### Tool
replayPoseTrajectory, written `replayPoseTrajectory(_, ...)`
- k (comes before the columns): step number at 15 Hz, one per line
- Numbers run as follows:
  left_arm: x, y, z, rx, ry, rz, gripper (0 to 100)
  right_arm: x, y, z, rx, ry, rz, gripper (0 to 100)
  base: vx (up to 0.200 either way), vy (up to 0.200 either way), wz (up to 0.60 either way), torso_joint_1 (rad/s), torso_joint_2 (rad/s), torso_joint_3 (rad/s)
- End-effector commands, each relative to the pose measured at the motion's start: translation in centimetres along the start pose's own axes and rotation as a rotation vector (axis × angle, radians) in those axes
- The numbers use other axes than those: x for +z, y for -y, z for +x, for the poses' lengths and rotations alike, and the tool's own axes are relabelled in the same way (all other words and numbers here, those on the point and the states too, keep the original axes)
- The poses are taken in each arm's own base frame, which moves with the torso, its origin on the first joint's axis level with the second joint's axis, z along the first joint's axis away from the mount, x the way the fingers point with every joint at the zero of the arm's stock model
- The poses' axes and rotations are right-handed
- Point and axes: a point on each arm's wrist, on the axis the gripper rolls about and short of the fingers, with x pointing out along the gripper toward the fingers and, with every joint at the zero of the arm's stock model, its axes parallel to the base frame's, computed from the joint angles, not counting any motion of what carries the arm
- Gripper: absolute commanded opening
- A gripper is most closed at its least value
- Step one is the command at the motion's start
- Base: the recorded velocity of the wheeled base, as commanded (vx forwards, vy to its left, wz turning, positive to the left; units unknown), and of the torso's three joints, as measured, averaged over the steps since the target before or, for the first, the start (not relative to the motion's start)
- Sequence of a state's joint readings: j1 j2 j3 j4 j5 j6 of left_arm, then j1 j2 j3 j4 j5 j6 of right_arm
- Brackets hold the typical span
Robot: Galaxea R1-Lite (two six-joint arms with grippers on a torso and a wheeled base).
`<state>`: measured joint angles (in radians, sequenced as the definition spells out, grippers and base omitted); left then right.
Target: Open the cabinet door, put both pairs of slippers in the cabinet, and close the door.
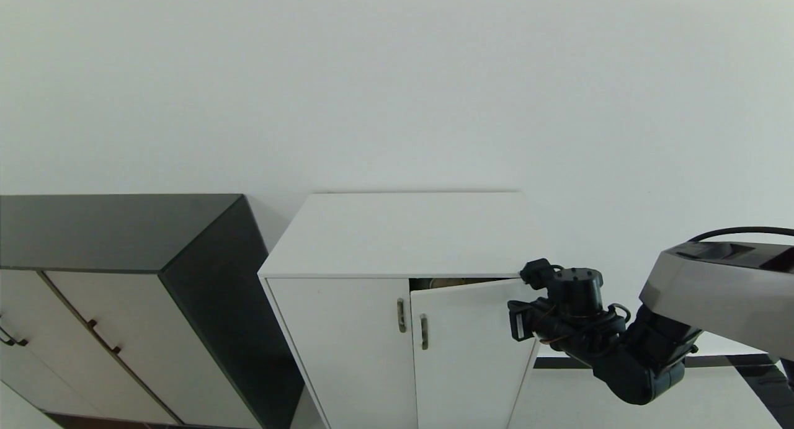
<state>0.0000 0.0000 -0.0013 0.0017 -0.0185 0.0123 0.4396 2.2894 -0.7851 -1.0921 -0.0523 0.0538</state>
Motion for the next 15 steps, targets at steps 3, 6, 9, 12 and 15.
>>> replayPoseTrajectory(3, 0.01, 0.00, 0.01, 0.000, -0.001, 0.000, 0, -0.03, 0.42, 0.53, -0.010, 0.004, 0.006, 0, 0.000, 0.000, 0.00, 0.000, 0.00, 0.000)
replayPoseTrajectory(6, 0.01, 0.00, 0.01, 0.000, -0.001, 0.000, 0, -0.22, 0.78, 0.75, -0.020, 0.000, 0.010, 0, 0.000, 0.000, 0.00, 0.000, 0.00, 0.000)
replayPoseTrajectory(9, 0.01, 0.00, 0.01, 0.000, -0.001, 0.000, 0, -0.27, 0.84, 0.77, -0.022, -0.001, 0.009, 0, 0.000, 0.000, 0.00, 0.000, 0.00, 0.000)
replayPoseTrajectory(12, 0.01, 0.00, 0.01, -0.001, -0.001, 0.000, 0, -0.16, 0.88, 0.98, -0.023, 0.005, 0.011, 0, 0.000, 0.000, 0.00, 0.000, 0.00, 0.000)
replayPoseTrajectory(15, 0.01, 0.00, 0.00, 0.000, 0.000, 0.000, 0, -0.31, 0.89, 1.16, -0.025, 0.002, 0.011, 0, 0.000, 0.000, 0.00, 0.000, 0.00, 0.000)
